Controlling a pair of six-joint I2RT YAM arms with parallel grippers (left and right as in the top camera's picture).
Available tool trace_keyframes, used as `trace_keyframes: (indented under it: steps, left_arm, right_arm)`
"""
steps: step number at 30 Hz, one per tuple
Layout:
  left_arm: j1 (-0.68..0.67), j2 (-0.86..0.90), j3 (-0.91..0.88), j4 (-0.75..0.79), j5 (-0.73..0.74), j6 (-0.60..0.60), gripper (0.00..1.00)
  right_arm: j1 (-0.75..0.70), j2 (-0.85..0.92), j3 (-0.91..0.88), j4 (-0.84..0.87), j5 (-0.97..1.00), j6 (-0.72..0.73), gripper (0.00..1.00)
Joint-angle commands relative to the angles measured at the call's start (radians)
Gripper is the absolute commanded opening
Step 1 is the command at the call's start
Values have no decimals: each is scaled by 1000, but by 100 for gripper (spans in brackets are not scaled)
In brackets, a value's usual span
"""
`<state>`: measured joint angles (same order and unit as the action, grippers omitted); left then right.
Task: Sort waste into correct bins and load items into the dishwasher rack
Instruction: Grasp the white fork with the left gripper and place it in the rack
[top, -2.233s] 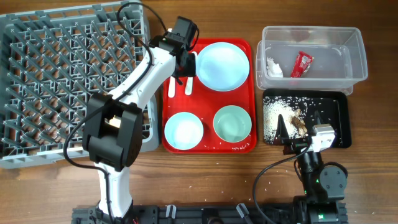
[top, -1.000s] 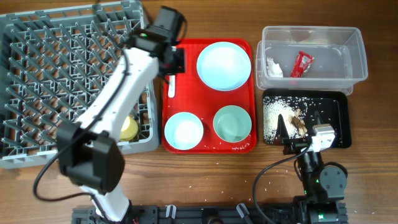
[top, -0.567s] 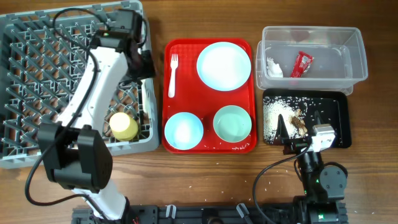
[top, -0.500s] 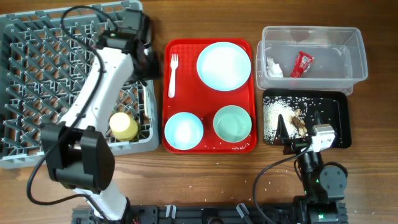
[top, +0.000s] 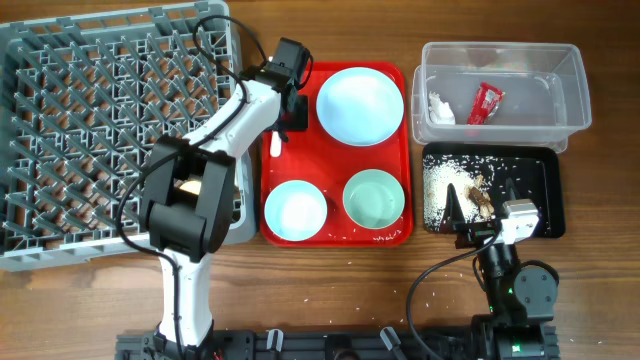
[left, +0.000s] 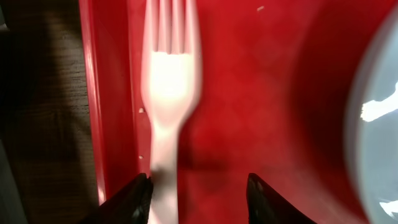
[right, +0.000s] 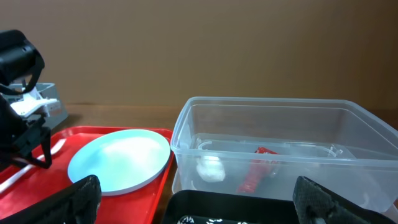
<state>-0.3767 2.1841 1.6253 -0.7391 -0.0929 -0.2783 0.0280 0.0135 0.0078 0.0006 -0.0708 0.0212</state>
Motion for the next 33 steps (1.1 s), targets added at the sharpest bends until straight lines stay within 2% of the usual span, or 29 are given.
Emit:
trace_keyframes:
  steps: [1, 3, 6, 7, 12, 16, 17, 19, 20, 23, 26, 31, 32, 33]
  left_arm:
    - [10, 51, 9, 2, -30, 8, 49]
    - [8, 69, 9, -4, -28, 6, 42]
    - [8, 45, 20, -27, -10, 5, 20]
    - [8, 1, 40, -49, -5, 2, 18]
    - [9, -175, 71, -116, -5, 2, 18]
    - [35, -296, 71, -237, -13, 1, 17]
    - [49, -308, 71, -241, 3, -29, 21]
    - [51, -282, 58, -200, 79, -23, 44]
    - [42, -255, 47, -177, 80, -13, 50]
    - [17, -126, 37, -118, 73, 17, 53]
    - [20, -16, 37, -66, 69, 17, 52]
    - [19, 91, 37, -37, 69, 17, 44]
    - [19, 106, 37, -40, 69, 17, 39]
    - [21, 111, 37, -47, 69, 17, 25]
  right_arm:
    - [-4, -9, -3, 4, -9, 6, 100]
    - [-4, -9, -3, 3, -9, 5, 100]
    - [-4, -9, -3, 4, -9, 6, 100]
    - [-4, -9, -3, 3, -9, 5, 100]
    - [-4, -9, -3, 4, -9, 6, 100]
    - [-4, -9, -3, 4, -9, 5, 100]
    - [-4, -9, -3, 4, -9, 5, 100]
    - [-4, -9, -3, 4, -9, 5, 99]
    - [-4, -9, -3, 4, -9, 6, 100]
    - [-4, -9, -3, 4, -9, 5, 100]
    - [-4, -9, -3, 4, -9, 6, 100]
    - [-4, -9, -3, 4, -9, 6, 100]
    - [-4, -9, -3, 4, -9, 6, 100]
    - [-4, -9, -3, 4, -9, 5, 100]
